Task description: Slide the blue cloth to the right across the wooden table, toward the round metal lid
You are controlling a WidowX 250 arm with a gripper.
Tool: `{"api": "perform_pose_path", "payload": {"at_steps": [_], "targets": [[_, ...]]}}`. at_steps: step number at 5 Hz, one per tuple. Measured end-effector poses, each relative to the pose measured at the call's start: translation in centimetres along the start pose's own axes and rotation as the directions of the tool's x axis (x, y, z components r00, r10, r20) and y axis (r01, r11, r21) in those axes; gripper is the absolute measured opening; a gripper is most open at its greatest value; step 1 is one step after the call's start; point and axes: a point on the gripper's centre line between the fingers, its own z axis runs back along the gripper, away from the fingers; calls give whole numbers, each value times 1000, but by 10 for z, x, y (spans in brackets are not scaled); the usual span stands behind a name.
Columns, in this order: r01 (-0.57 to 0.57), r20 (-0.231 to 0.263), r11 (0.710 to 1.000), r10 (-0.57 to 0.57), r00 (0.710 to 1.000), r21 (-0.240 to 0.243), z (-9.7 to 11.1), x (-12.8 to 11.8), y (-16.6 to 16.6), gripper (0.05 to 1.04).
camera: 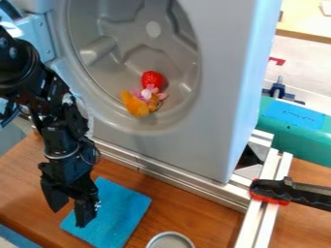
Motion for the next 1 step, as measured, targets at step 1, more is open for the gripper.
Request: {"api": "perform_pose_path", "payload": {"at_steps": [1], "targets": [[0,0,1000,0,1000,0,0,0,0,1001]]}}
